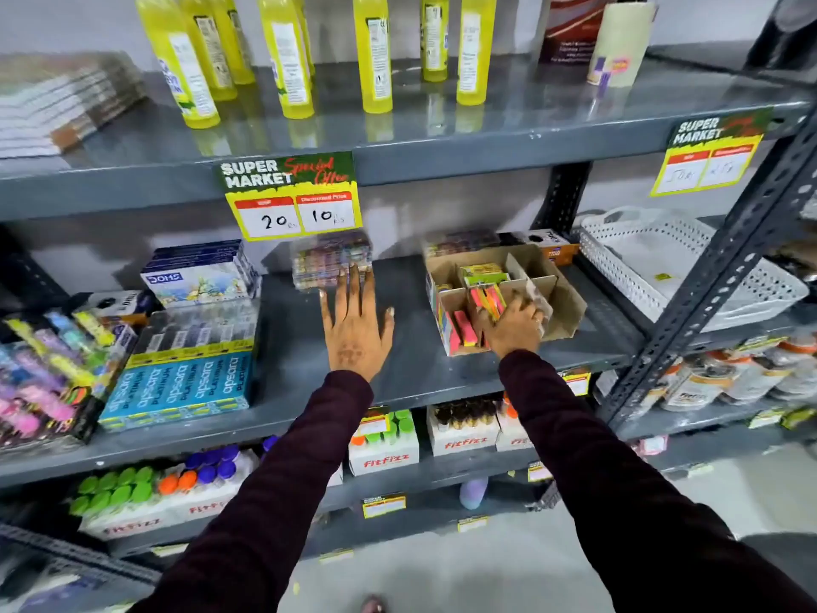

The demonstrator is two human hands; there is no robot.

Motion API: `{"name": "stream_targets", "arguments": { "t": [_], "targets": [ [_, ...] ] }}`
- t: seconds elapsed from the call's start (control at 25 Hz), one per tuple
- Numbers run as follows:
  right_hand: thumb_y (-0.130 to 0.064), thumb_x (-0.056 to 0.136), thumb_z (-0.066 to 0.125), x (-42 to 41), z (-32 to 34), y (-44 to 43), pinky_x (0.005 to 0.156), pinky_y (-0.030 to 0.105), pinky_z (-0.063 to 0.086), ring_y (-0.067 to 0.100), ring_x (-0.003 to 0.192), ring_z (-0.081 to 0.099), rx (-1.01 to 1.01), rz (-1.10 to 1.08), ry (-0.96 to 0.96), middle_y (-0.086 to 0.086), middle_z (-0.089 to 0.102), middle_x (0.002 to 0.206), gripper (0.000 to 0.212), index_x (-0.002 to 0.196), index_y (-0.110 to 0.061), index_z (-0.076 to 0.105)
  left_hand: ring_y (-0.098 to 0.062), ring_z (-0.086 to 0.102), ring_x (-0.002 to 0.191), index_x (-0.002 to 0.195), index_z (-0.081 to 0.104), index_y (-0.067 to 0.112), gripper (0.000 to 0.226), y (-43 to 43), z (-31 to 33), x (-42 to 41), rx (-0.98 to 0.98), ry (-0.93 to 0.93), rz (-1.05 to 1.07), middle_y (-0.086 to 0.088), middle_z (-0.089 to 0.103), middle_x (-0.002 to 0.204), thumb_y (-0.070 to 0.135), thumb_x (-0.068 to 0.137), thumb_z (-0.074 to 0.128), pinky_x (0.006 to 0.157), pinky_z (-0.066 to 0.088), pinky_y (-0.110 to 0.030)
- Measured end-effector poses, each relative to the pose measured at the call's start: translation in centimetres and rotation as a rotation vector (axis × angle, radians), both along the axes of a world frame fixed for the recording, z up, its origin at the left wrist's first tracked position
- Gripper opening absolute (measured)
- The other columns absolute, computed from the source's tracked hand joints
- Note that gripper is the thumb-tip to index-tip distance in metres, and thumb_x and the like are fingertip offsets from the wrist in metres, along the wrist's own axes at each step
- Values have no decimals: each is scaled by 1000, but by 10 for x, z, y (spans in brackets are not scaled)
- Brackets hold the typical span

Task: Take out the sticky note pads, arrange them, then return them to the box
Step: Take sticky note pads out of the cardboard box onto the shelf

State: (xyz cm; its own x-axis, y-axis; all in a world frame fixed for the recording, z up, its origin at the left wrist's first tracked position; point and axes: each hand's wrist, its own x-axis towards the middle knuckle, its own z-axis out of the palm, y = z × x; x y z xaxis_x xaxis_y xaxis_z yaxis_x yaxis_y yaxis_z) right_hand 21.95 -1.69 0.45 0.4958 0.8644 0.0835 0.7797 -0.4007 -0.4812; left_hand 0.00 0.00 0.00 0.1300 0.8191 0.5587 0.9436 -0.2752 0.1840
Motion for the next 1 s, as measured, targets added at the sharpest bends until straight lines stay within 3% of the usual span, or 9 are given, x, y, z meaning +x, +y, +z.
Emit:
{"name": "stream_targets", "arguments": {
  "t": [0.08, 0.2, 0.48, 0.64, 0.72, 0.8, 0.88, 1.0],
  "targets": [
    [-46, 90, 50, 2, -1, 6, 104, 49, 39, 42, 131, 40, -42, 23, 24, 29, 40, 142, 77, 144, 1, 23, -30, 23, 135, 143, 22, 9, 63, 5, -2, -3, -30, -31, 9, -18, 27, 149, 40, 89, 39, 110, 15, -56],
    [-49, 91, 48, 5, -6, 13, 91, 44, 48, 39, 117, 55, -39, 74, -17, 26, 55, 130, 72, 140, 1, 29, -30, 23, 135, 142, 24, 8, 64, 13, -8, -6, -50, -2, 4, -18, 29, 148, 41, 89, 38, 109, 15, -56],
    [-32, 88, 55, 8, -1, 29, 86, 42, 51, 38, 107, 61, -44, -52, -20, 23, 63, 118, 53, 127, 2, 42, -30, 25, 134, 141, 26, 8, 64, 27, -14, -9, -77, -21, -22, -17, 31, 148, 41, 88, 38, 109, 15, -56],
    [-32, 94, 49, -7, 42, 23, 85, 46, 49, 42, 111, 56, 127, -65, -170, 26, 49, 132, 62, 142, 2, 27, -29, 26, 135, 142, 24, 7, 65, 28, -20, -24, -53, -30, 3, -17, 31, 148, 42, 88, 38, 110, 11, -55],
    [-33, 94, 50, -27, 68, 22, 82, 45, 49, 42, 109, 57, 256, -8, -163, 27, 49, 132, 62, 141, 3, 30, -28, 25, 135, 142, 23, 7, 66, 25, -27, -37, -57, -36, 12, -17, 32, 147, 42, 88, 38, 109, 8, -52],
    [-33, 93, 53, -51, 77, 26, 69, 39, 42, 40, 99, 62, 301, 99, 13, 26, 61, 115, 53, 128, 4, 45, -29, 29, 134, 141, 26, 5, 67, 21, -37, -52, -92, -35, -2, -17, 35, 145, 41, 86, 38, 110, 8, -52],
    [-29, 92, 55, -78, 60, 30, 66, 33, 35, 35, 94, 63, 241, 207, 308, 22, 63, 98, 40, 115, 5, 50, -29, 33, 132, 139, 32, 3, 66, 17, -46, -71, -184, -30, -35, -18, 39, 143, 37, 83, 43, 109, 11, -53],
    [-21, 93, 53, -112, 13, 28, 87, 39, 46, 39, 108, 60, 117, 234, 485, 26, 63, 114, 41, 127, 0, 45, -29, 27, 135, 140, 28, 2, 71, 15, -57, -106, -427, -21, -117, -18, 30, 148, 28, 80, 57, 111, 13, -48]
  ]
}}
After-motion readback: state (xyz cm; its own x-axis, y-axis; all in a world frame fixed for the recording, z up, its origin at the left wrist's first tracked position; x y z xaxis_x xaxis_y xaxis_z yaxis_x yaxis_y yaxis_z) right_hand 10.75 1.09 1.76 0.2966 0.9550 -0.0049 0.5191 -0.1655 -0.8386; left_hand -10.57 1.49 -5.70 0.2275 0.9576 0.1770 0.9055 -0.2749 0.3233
